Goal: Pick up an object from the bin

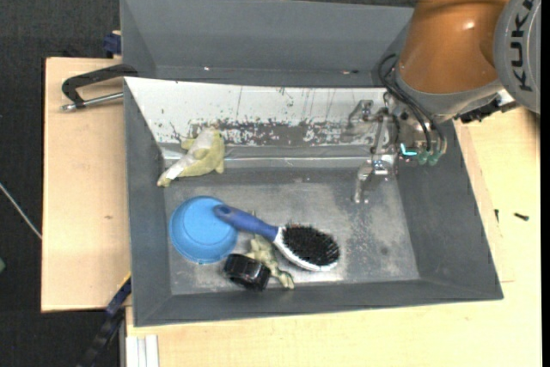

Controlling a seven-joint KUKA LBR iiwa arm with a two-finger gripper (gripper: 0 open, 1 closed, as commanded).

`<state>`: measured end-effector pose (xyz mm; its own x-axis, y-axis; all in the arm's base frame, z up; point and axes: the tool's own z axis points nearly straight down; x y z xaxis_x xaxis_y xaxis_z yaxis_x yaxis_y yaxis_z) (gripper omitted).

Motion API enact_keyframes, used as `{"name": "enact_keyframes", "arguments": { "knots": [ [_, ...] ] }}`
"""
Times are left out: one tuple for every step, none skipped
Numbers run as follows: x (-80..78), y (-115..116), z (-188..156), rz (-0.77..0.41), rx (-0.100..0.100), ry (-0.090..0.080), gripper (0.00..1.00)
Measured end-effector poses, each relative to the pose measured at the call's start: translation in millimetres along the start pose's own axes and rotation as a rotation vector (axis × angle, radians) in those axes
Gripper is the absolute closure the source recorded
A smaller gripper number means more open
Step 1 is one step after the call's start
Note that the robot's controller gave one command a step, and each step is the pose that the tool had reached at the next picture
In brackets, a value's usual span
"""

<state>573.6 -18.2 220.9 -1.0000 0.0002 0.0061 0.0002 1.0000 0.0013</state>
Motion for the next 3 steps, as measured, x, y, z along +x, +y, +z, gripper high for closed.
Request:
{"name": "enact_keyframes", "arguments": {
  "knots": [
    [36.3, 43.0, 127.4, 0.08, -0.003, -0.016, 0.0],
    [53.5, 63.6, 131.8, 0.013, 0.0, -0.033, 0.0],
    [56.0, 117.4, 129.1, -0.082, 0.008, -0.047, 0.0]
  ]
}}
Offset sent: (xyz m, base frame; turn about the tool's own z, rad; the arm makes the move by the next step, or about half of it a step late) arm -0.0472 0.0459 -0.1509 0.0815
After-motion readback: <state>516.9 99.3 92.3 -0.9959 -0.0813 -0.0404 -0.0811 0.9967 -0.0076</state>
